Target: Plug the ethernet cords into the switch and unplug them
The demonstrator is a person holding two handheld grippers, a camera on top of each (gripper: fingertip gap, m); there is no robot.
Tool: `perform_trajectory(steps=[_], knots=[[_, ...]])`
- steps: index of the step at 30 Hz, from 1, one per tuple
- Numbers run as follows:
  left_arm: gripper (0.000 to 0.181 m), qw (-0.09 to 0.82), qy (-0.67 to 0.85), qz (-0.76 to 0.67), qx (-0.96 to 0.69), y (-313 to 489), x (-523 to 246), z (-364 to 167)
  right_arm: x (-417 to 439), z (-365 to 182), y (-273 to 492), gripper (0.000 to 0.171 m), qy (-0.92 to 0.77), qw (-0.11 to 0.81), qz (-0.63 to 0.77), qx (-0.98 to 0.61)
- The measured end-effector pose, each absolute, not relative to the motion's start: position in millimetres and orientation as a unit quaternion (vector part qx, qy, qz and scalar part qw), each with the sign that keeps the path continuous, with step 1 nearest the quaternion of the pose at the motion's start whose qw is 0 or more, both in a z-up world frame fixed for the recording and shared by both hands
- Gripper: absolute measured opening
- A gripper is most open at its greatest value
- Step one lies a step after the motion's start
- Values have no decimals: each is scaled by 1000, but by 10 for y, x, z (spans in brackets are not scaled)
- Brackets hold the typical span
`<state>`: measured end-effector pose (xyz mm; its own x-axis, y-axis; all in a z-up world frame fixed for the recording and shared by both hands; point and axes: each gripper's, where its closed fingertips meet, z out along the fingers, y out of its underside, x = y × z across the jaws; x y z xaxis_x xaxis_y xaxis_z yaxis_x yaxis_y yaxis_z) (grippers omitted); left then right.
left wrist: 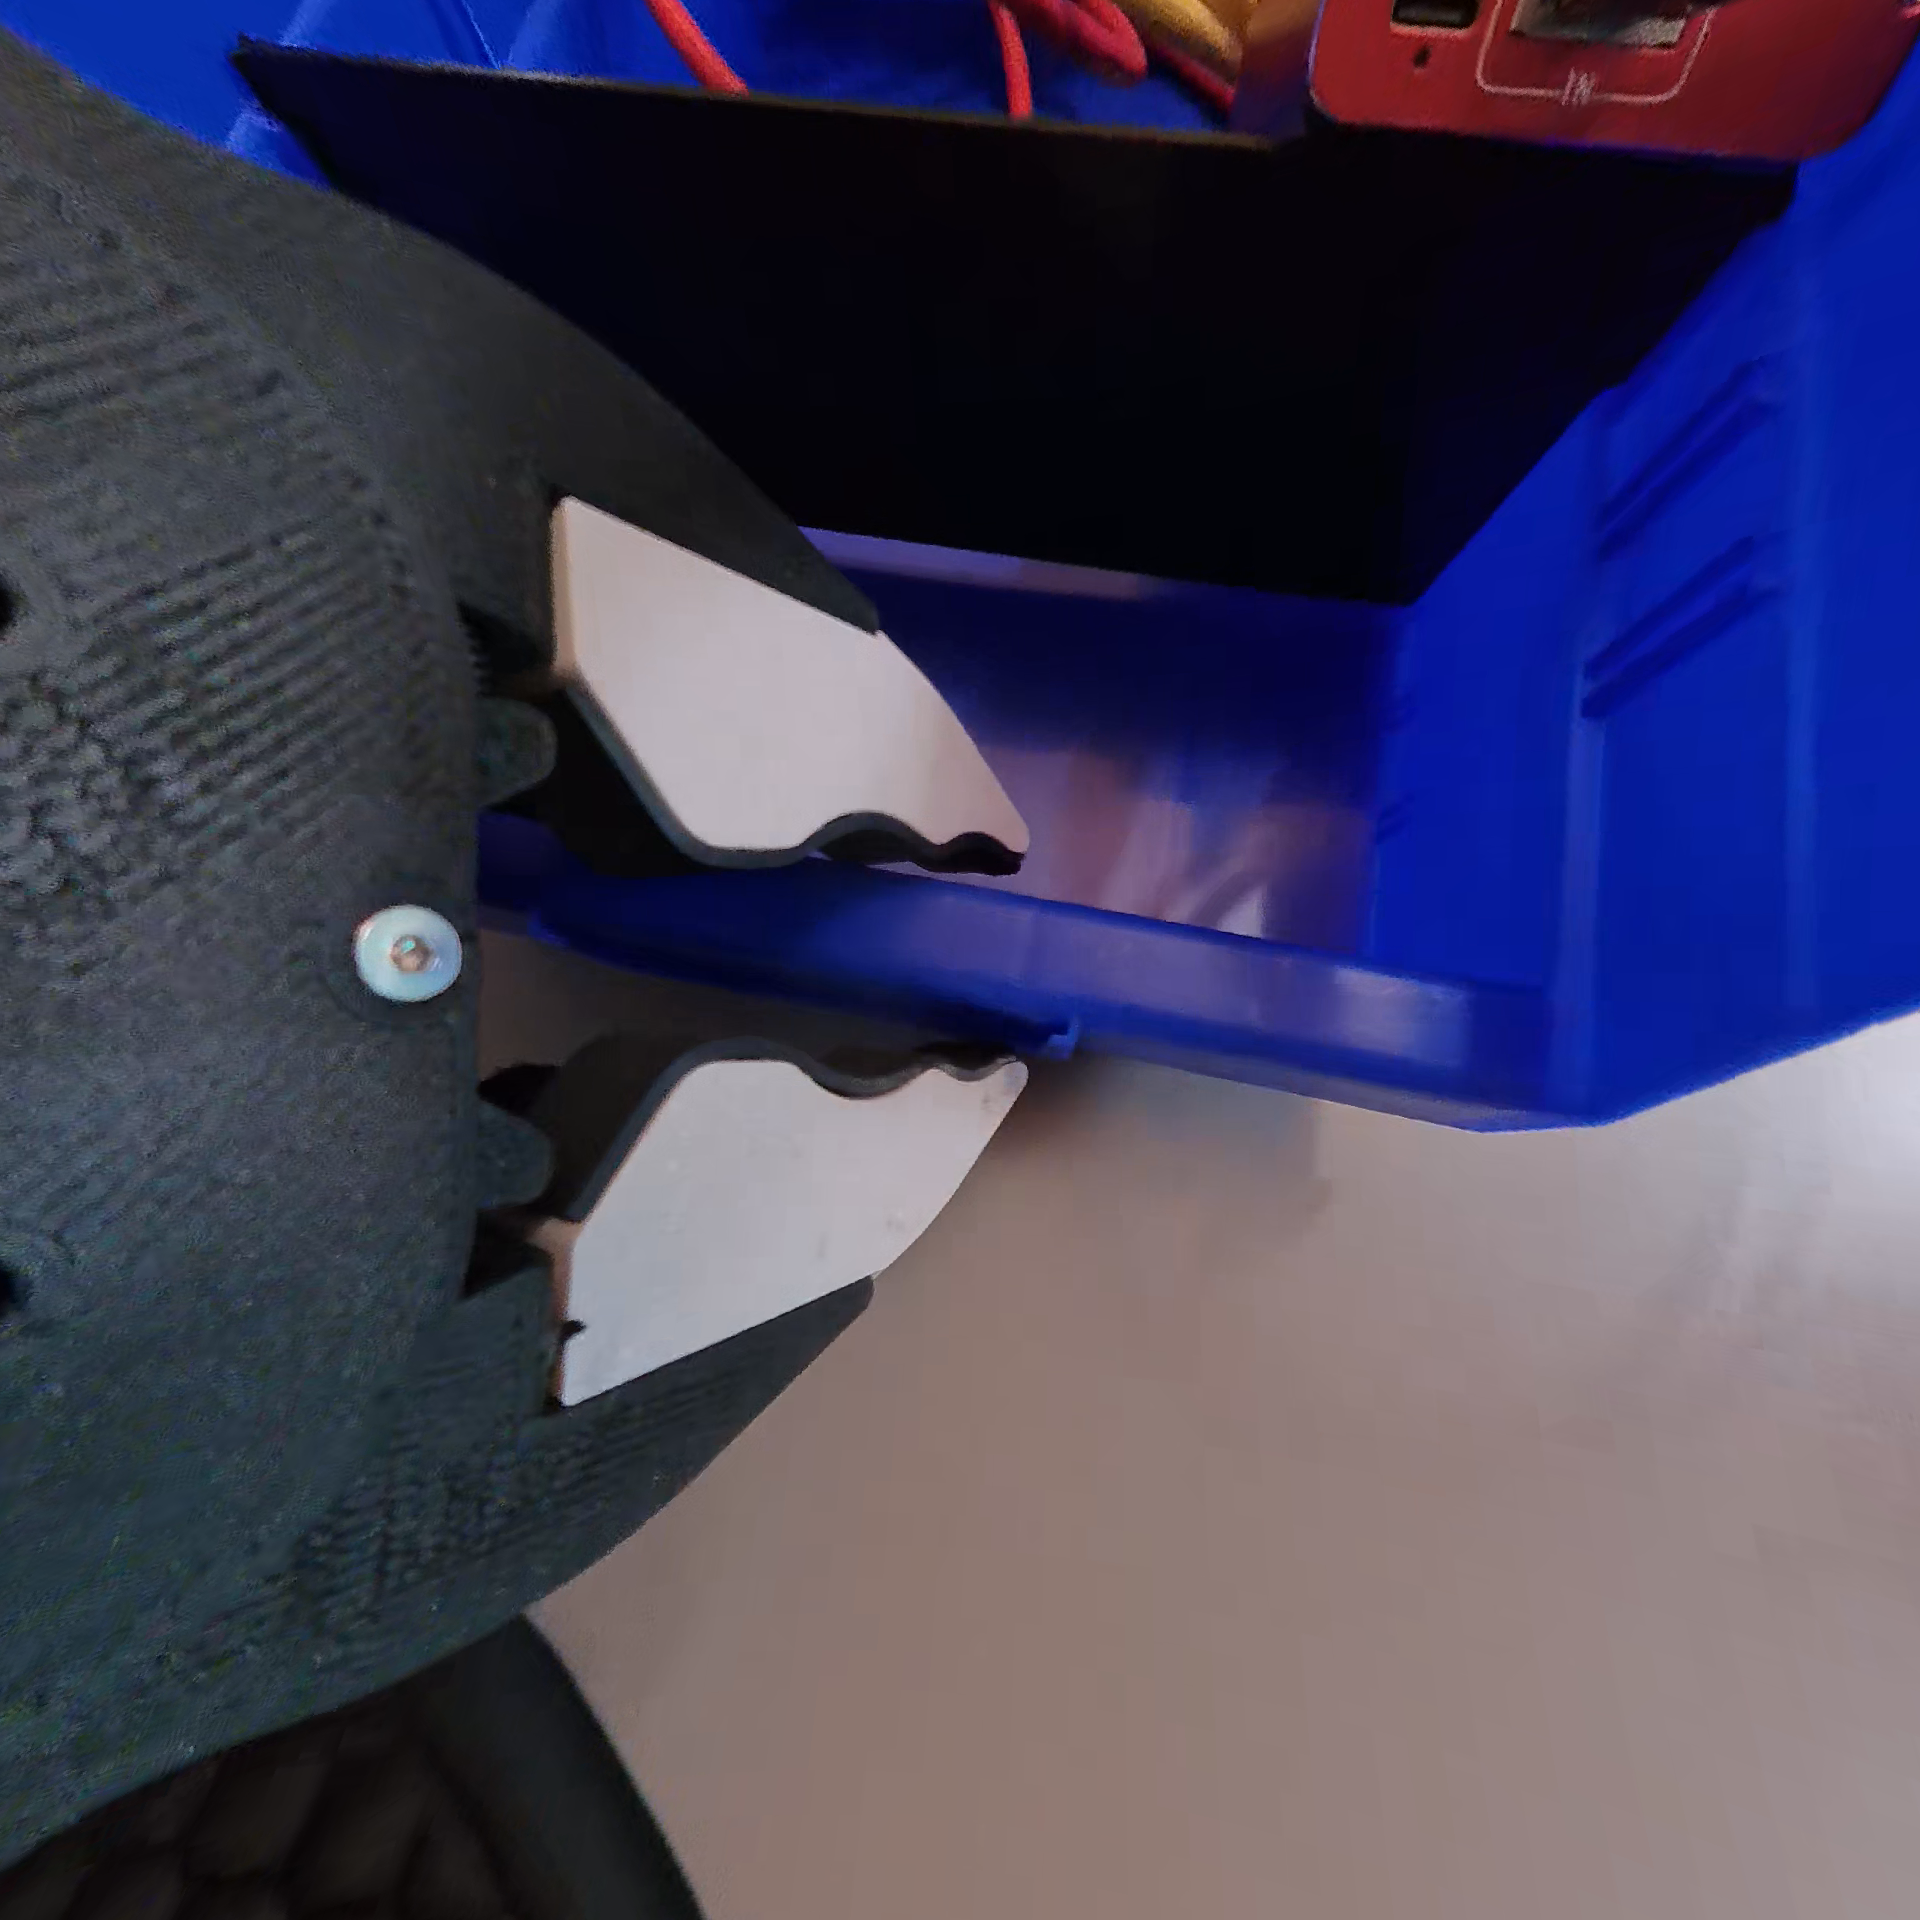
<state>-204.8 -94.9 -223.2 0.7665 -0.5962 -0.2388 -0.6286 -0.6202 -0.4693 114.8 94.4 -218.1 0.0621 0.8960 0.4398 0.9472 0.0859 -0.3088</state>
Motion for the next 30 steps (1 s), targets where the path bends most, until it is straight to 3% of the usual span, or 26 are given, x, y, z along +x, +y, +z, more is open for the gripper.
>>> perform_trajectory(steps=[7,12,30], knots=[[32,276,330,38,-902,-702,-2112,-2231,1402,-2176,1298,40,-658,258,-47,-706],[33,279,325,41,-903,-588,-2159,-2231,1415,-2177,1335,33,-656,257,-77,-705],[34,292,318,53,-900,-448,-2302,-2228,1460,-2180,1483,35,-602,257,-89,-750]])
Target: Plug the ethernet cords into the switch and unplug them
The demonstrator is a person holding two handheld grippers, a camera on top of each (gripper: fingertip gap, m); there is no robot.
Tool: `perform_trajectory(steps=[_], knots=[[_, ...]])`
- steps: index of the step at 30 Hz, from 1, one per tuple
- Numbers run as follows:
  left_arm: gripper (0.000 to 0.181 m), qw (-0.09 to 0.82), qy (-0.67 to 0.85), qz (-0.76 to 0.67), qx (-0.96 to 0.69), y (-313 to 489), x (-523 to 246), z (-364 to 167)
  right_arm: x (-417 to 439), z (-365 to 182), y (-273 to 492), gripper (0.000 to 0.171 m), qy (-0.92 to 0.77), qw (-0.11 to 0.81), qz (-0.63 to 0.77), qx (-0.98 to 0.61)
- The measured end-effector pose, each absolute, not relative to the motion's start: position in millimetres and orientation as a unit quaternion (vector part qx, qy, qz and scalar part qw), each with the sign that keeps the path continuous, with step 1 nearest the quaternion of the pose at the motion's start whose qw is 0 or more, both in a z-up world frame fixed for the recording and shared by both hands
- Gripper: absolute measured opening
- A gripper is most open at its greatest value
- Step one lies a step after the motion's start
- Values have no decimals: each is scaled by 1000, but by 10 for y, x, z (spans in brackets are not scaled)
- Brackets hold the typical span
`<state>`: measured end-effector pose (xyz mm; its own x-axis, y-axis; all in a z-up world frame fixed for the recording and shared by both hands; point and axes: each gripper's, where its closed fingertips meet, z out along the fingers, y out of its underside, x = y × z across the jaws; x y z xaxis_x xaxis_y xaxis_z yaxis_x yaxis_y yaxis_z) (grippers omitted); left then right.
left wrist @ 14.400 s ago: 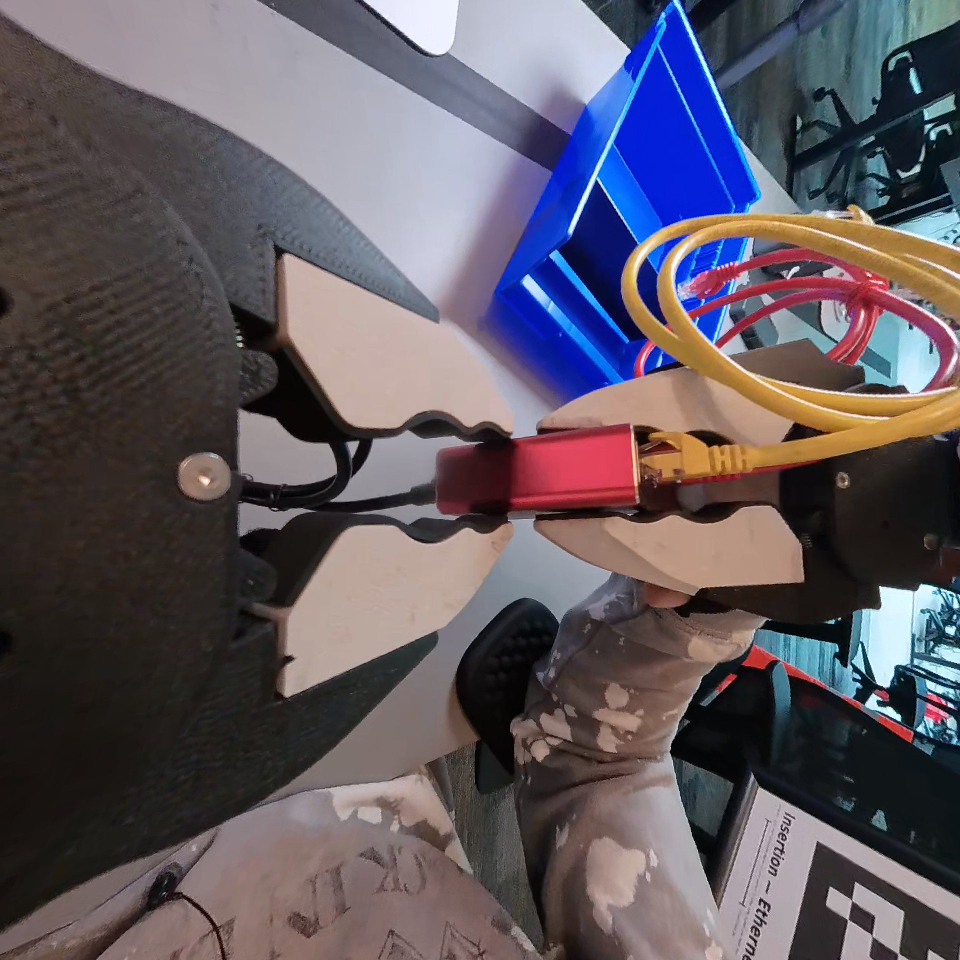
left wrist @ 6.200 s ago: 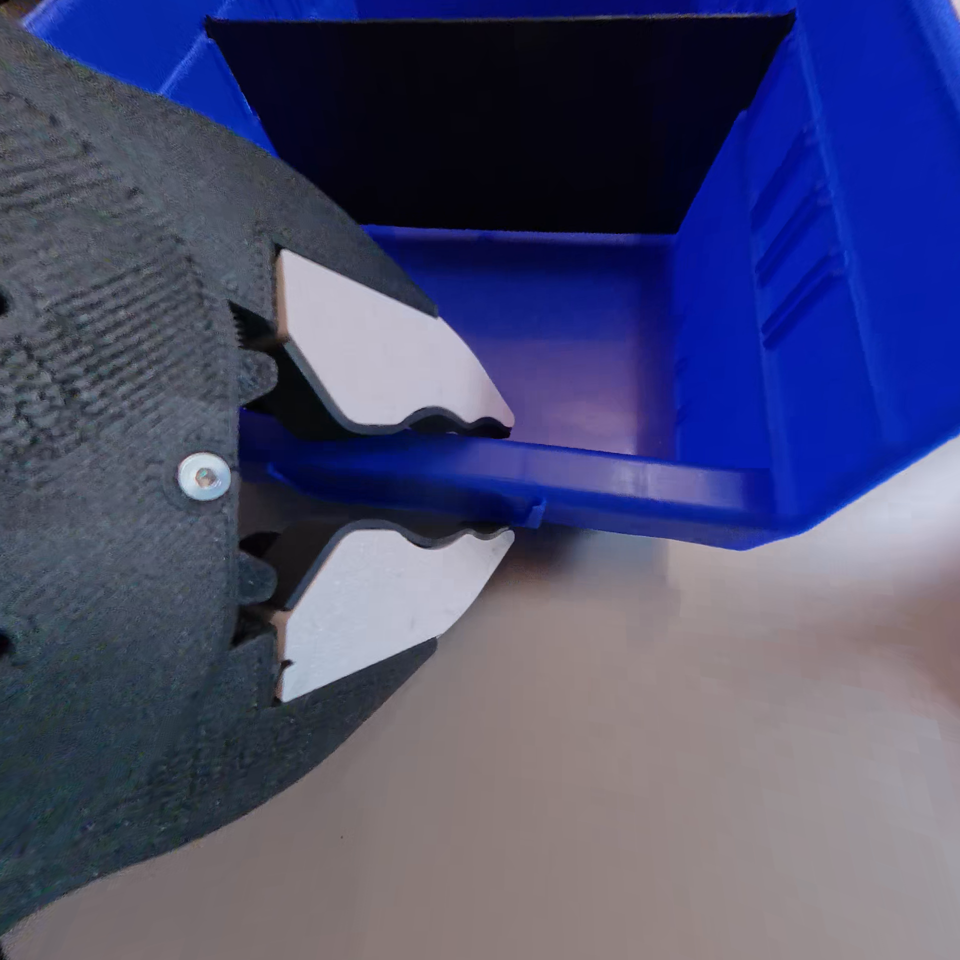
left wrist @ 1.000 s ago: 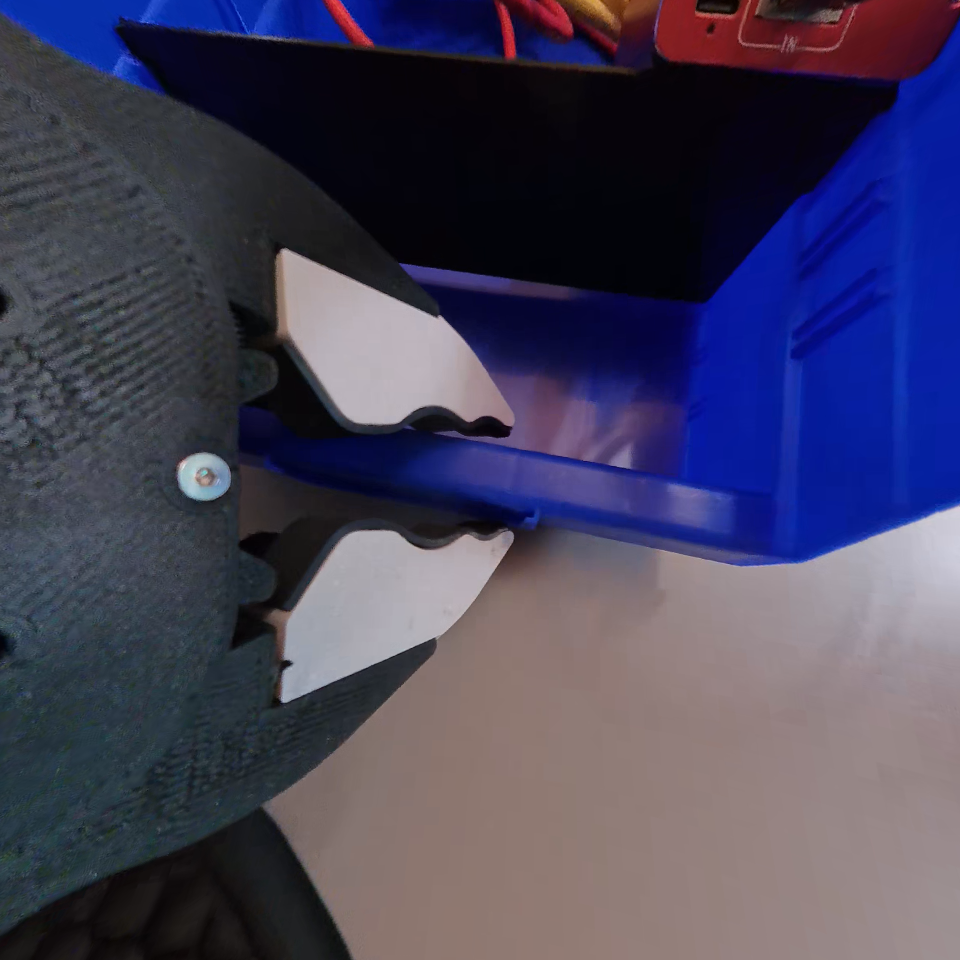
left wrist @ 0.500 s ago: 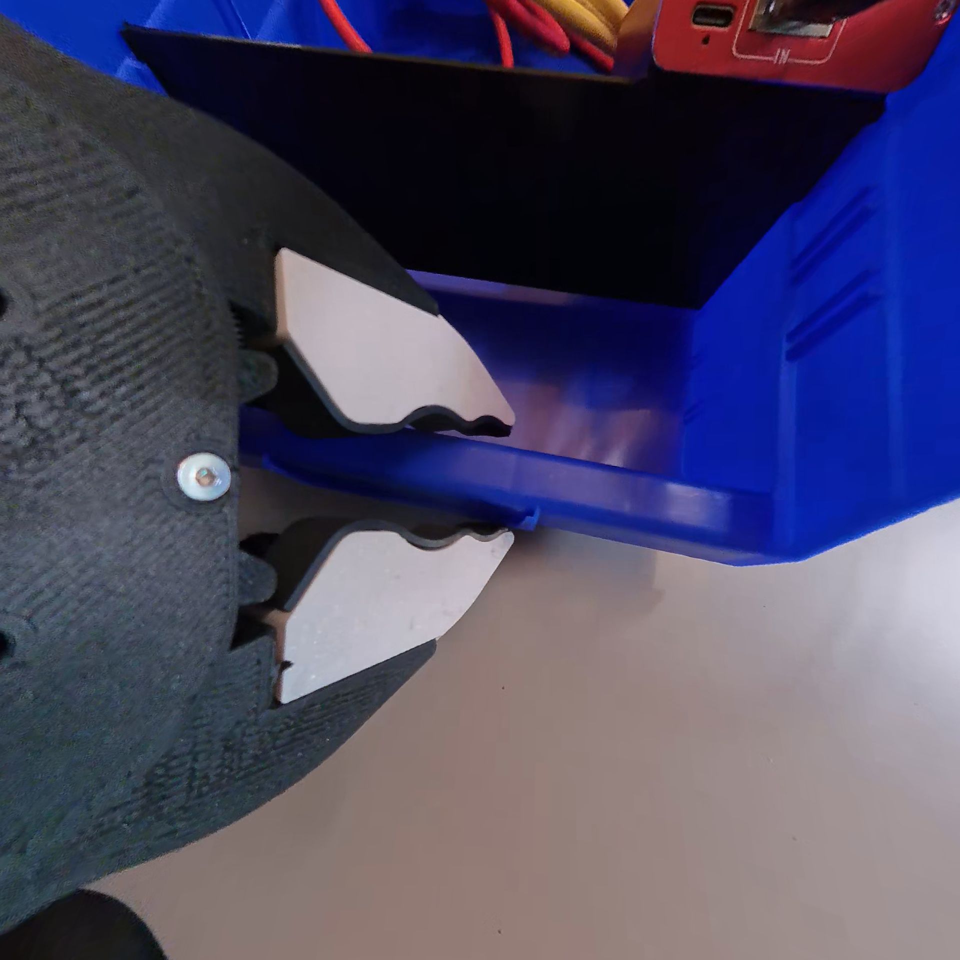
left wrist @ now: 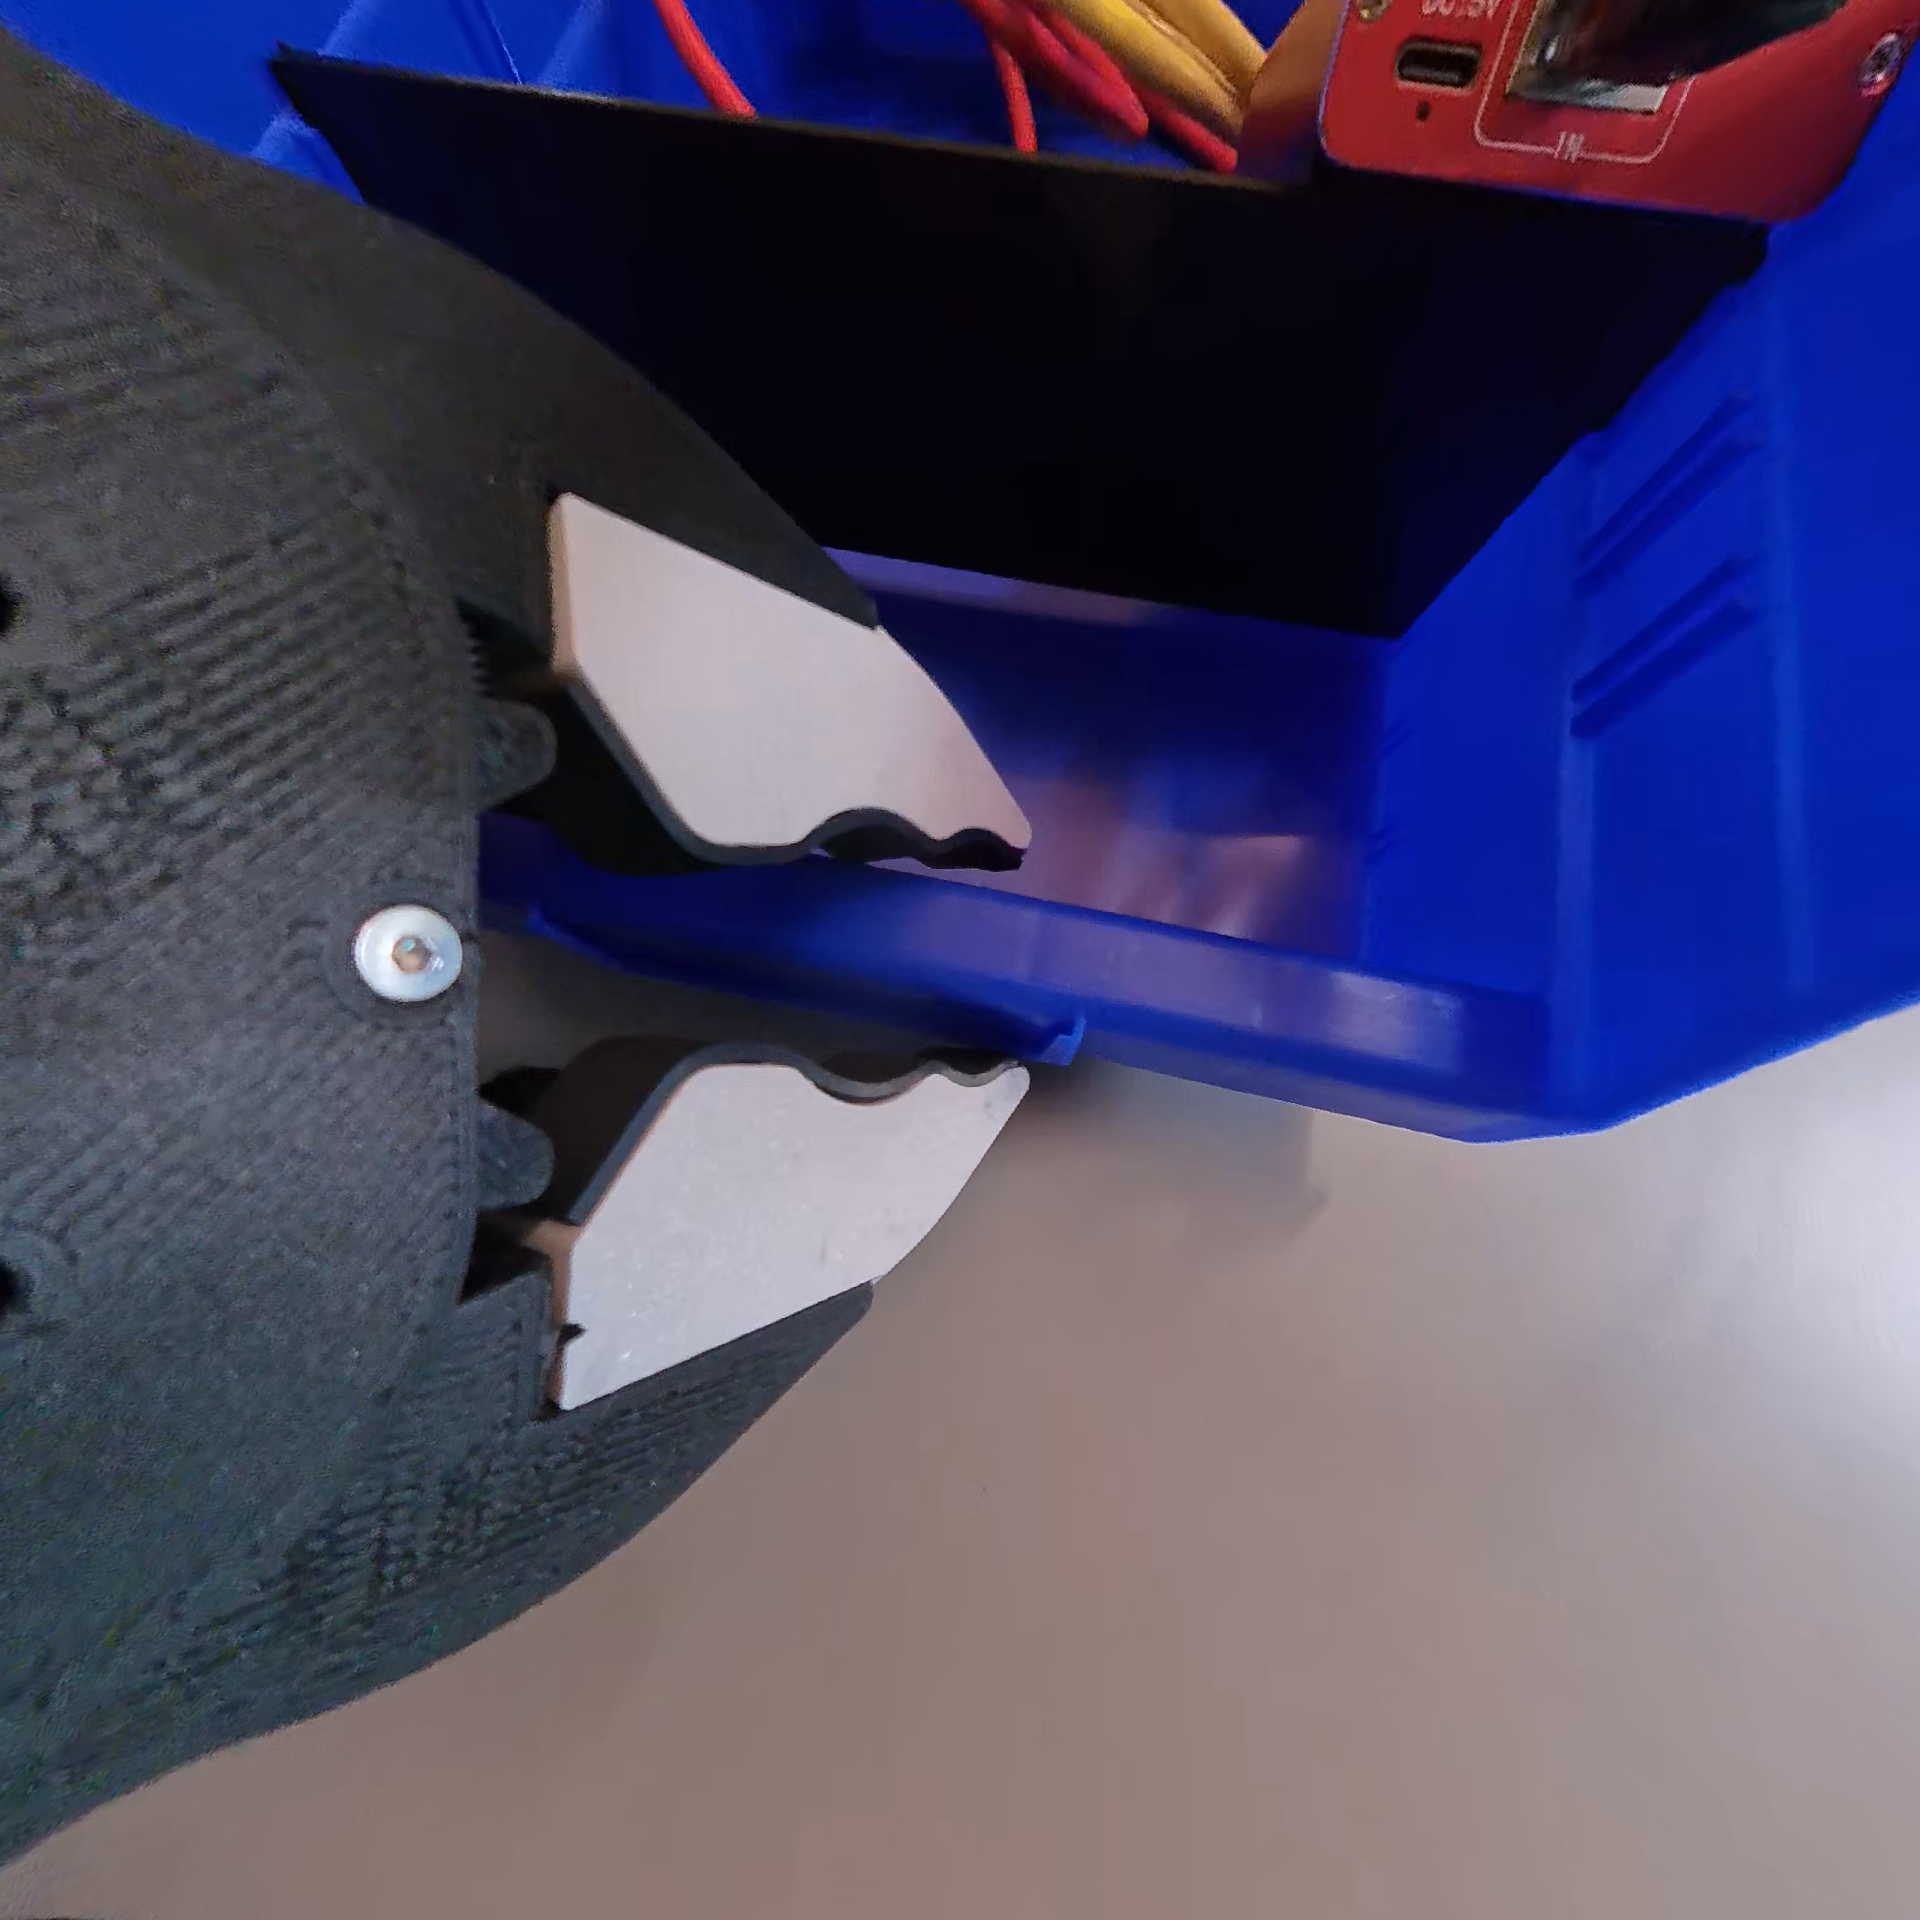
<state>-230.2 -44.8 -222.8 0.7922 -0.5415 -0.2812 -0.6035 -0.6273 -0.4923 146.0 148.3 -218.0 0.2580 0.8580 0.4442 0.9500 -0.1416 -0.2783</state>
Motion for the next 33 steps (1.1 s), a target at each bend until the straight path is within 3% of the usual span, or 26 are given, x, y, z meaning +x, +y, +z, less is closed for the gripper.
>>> perform_trajectory(steps=[4,7,13,16,25,33], knots=[[34,295,311,65,-901,-355,-2365,-2223,1326,-2035,1448,40,-590,279,-71,-754],[39,312,306,65,-897,-325,-2370,-2162,871,-1595,1226,45,-582,349,44,-733],[39,449,250,22,-858,-288,-2387,-1312,113,-727,997,49,-492,534,273,-631],[41,473,243,71,-844,-162,-2541,-1027,-30,-612,1040,49,-430,562,353,-612],[56,346,320,181,-863,585,-2767,-1539,23,-656,1104,48,-444,577,322,-605],[42,235,402,189,-864,688,-2791,-1628,124,-679,1171,44,-448,574,322,-605]])
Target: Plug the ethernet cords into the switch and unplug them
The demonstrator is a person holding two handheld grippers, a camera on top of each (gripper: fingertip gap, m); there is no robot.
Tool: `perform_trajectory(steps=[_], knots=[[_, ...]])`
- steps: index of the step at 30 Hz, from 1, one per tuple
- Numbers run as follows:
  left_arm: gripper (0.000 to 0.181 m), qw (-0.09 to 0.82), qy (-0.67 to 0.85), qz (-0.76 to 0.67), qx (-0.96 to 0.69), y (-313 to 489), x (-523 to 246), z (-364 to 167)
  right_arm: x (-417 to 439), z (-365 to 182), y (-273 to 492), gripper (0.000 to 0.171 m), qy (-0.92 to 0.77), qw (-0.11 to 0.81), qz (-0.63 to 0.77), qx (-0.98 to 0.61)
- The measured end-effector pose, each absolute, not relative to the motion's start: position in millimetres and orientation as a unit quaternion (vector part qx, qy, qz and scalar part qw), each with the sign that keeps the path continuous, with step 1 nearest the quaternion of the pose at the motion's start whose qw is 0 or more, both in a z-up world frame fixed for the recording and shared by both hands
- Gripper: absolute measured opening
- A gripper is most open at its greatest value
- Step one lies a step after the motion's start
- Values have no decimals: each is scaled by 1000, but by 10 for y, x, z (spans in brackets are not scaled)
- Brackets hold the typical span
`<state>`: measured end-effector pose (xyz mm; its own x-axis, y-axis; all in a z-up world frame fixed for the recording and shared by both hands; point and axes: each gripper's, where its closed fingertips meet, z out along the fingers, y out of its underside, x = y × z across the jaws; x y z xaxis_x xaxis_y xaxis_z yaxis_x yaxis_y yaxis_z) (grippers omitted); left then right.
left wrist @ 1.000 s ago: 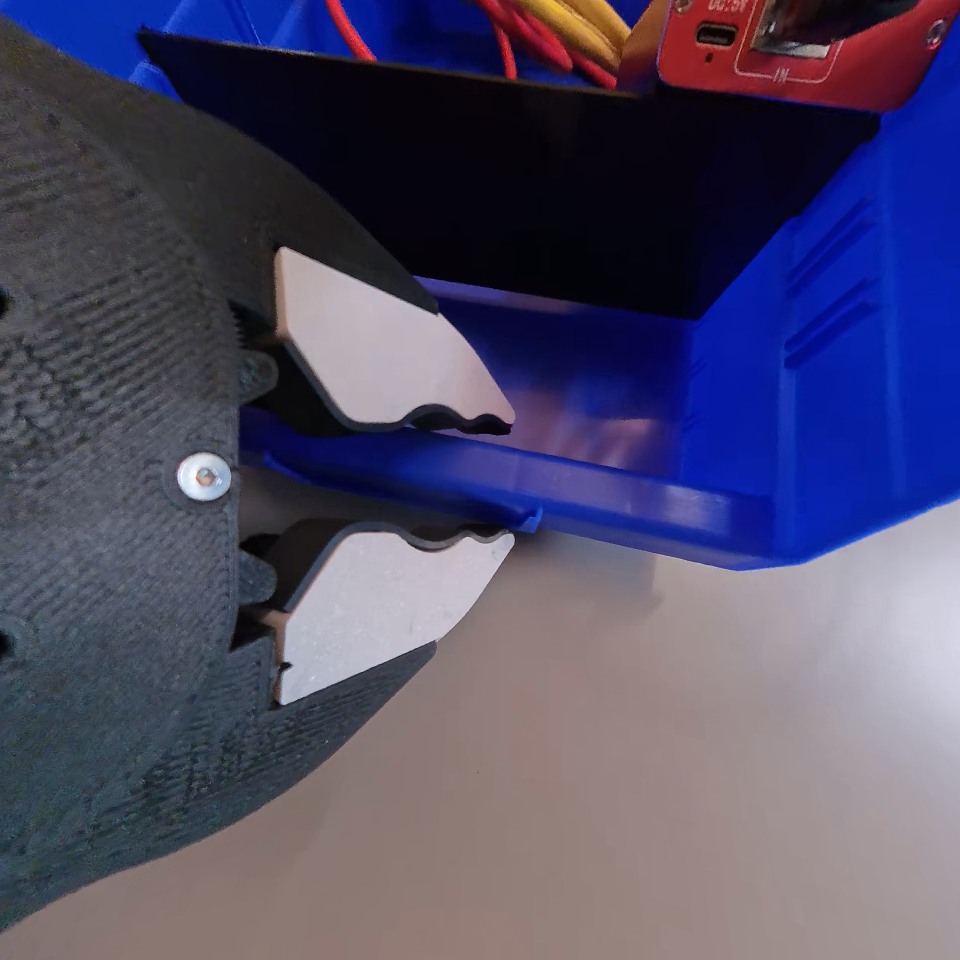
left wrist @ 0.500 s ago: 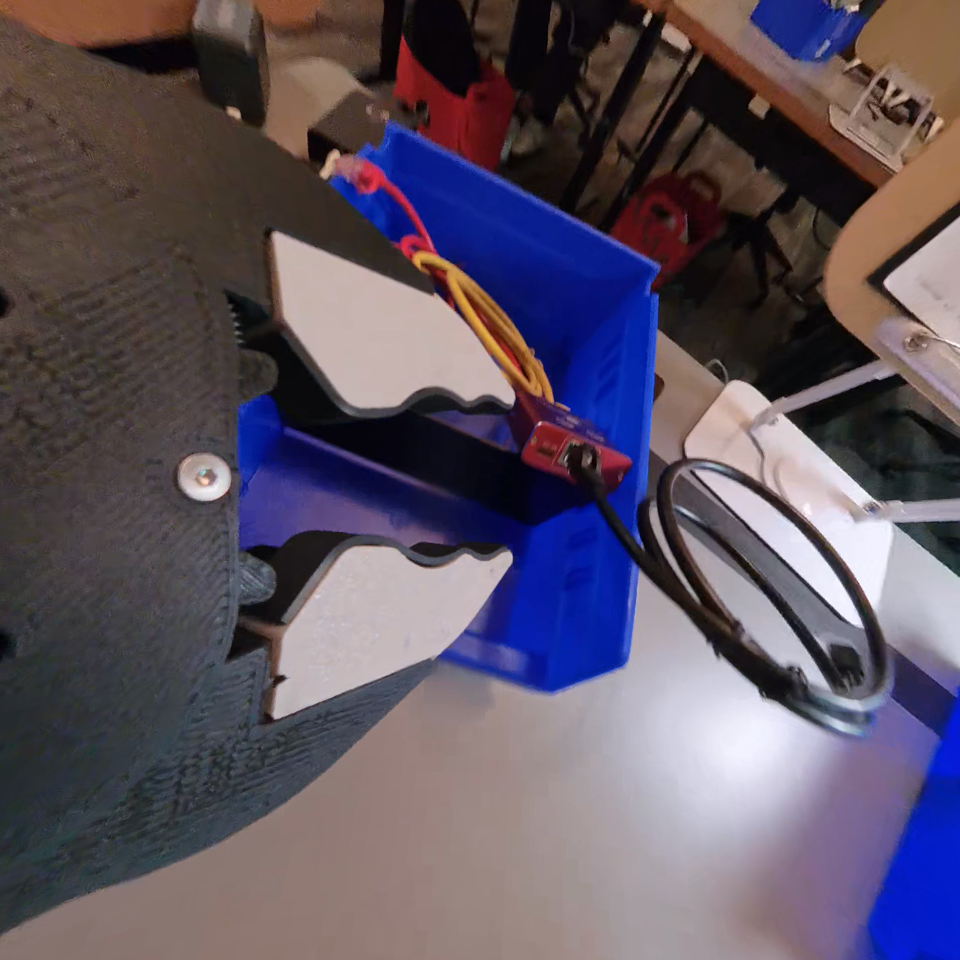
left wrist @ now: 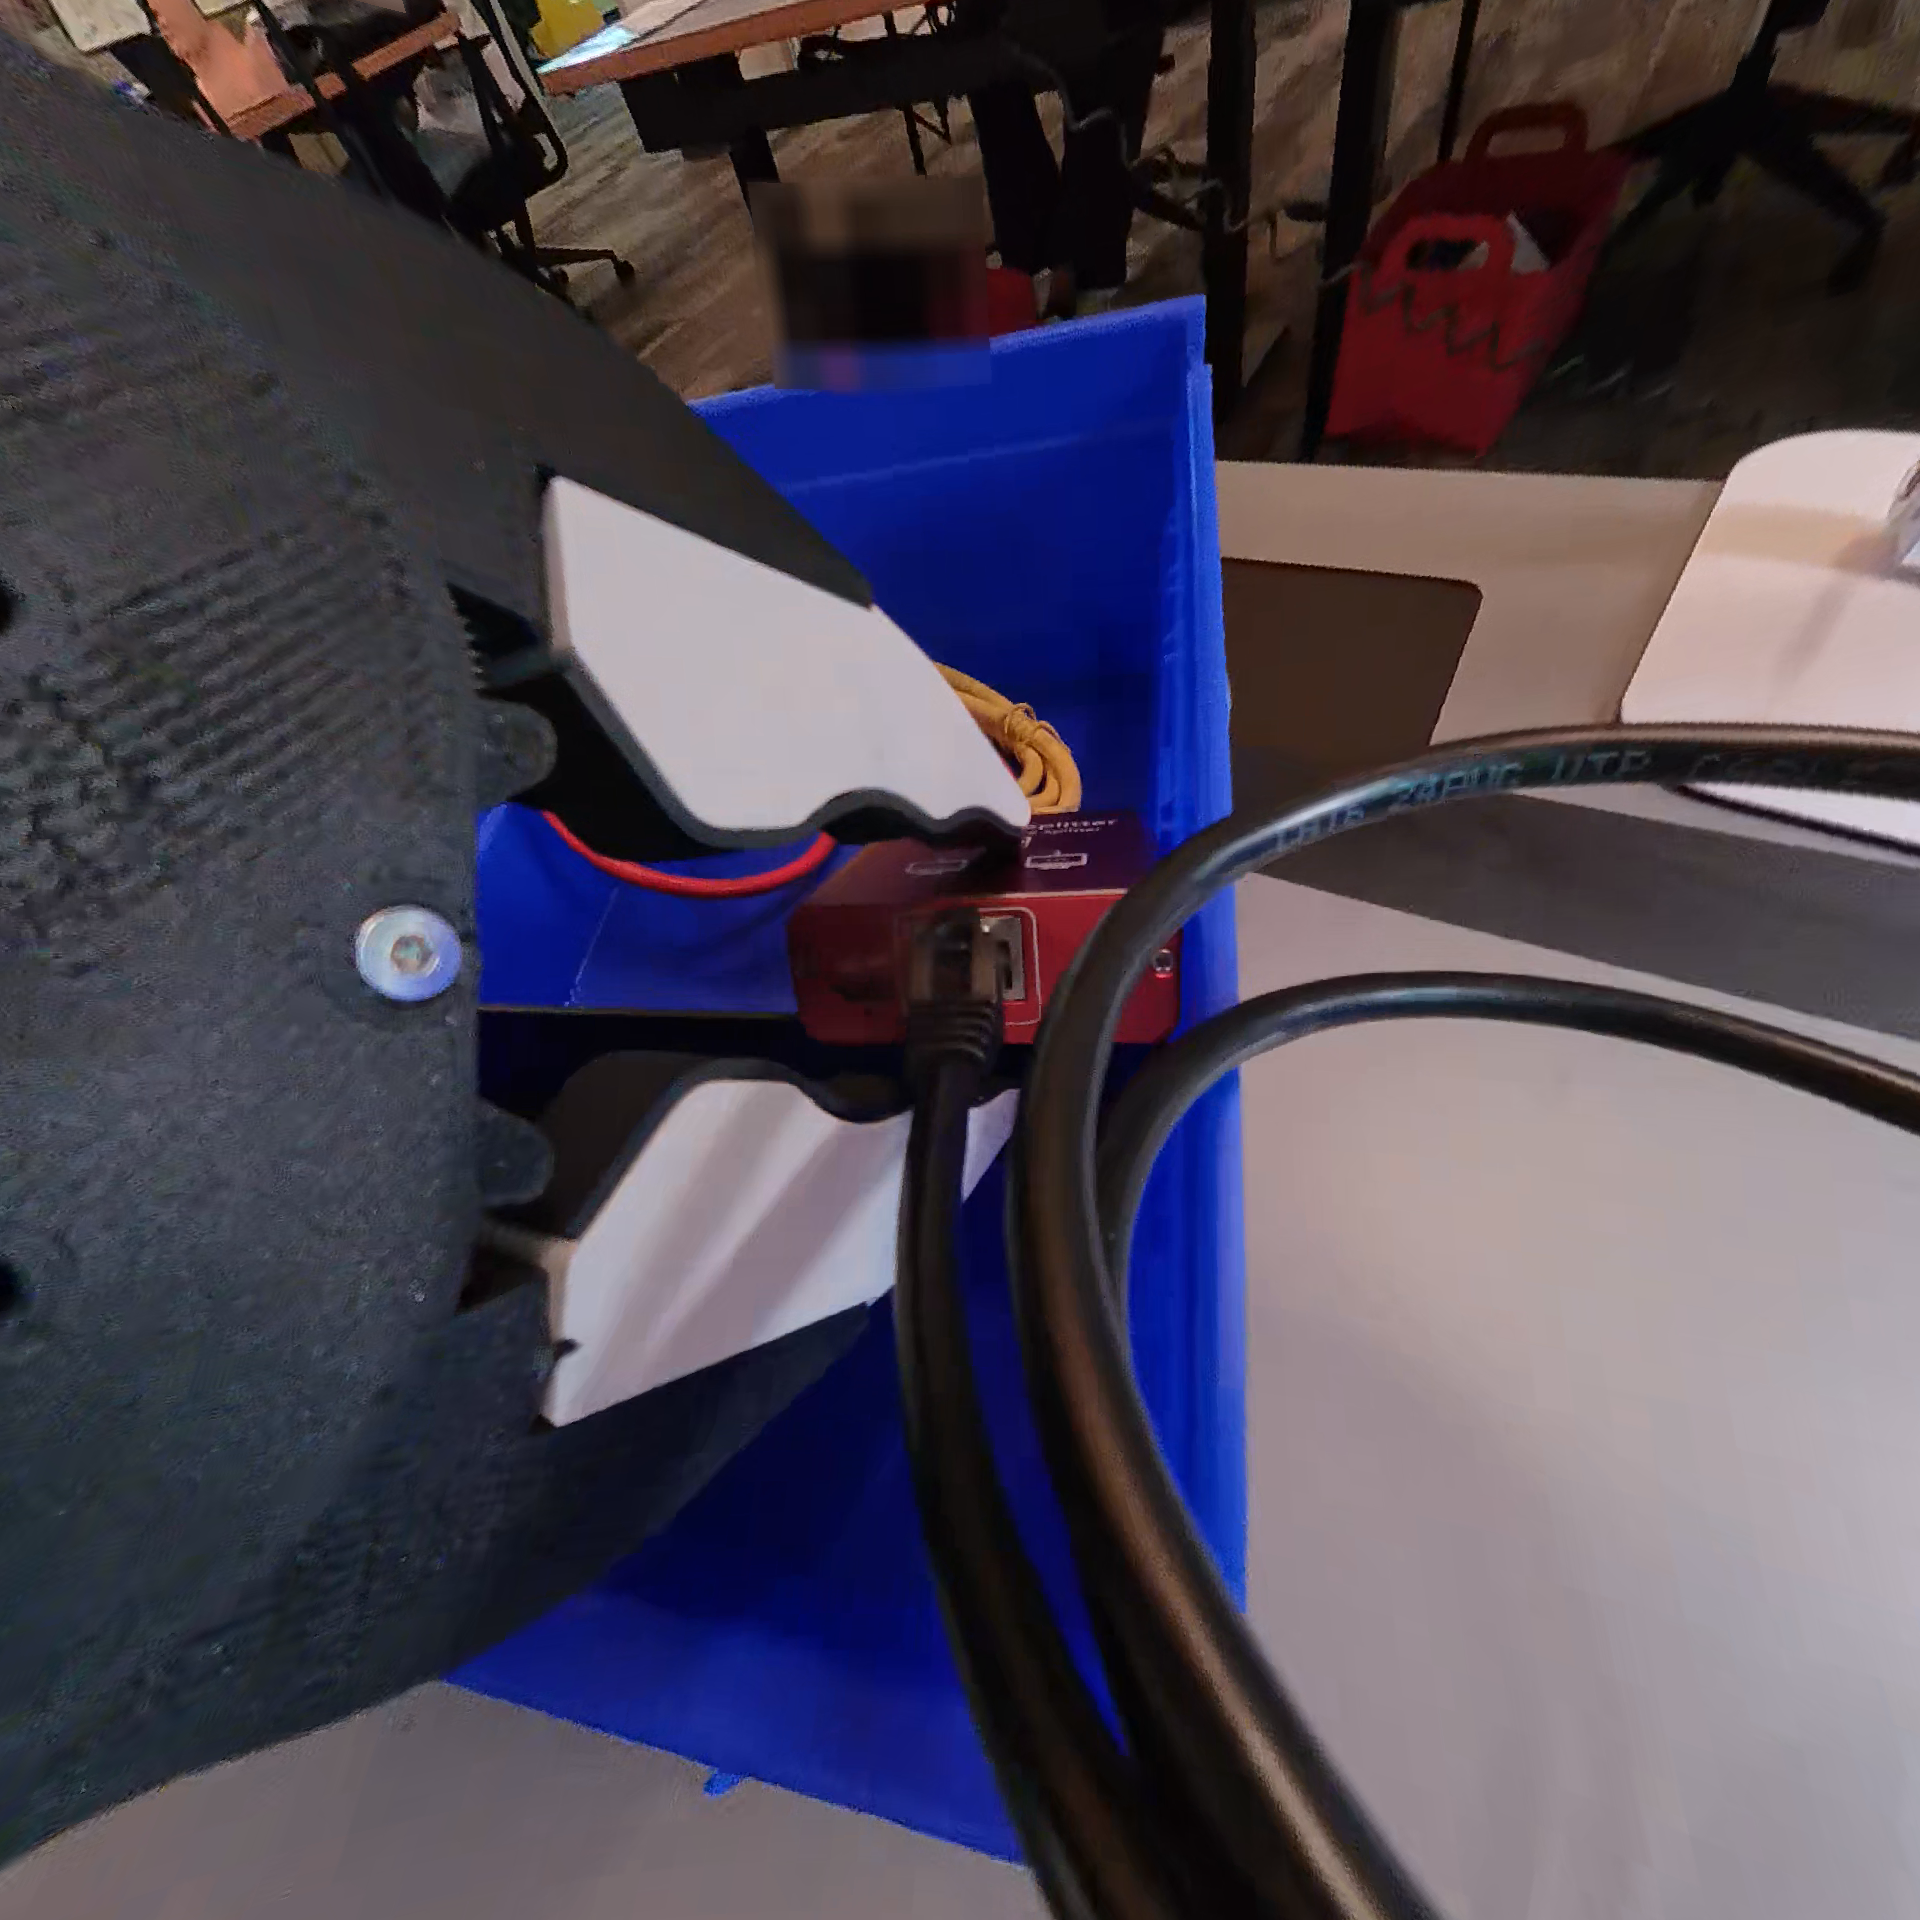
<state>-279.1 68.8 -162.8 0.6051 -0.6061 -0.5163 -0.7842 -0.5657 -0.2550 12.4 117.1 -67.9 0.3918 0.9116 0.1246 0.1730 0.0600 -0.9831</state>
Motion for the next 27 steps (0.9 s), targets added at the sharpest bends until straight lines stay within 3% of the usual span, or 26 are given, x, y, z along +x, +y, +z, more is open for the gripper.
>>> perform_trajectory(steps=[12,19,27], knots=[[28,324,400,193,-835,736,-2811,-913,127,-743,1172,40,-453,563,316,-614],[28,495,351,223,-763,698,-2747,315,9,-552,984,39,-446,561,360,-597],[27,708,315,77,-628,183,-1868,1783,-187,432,353,35,-444,600,443,-497]])
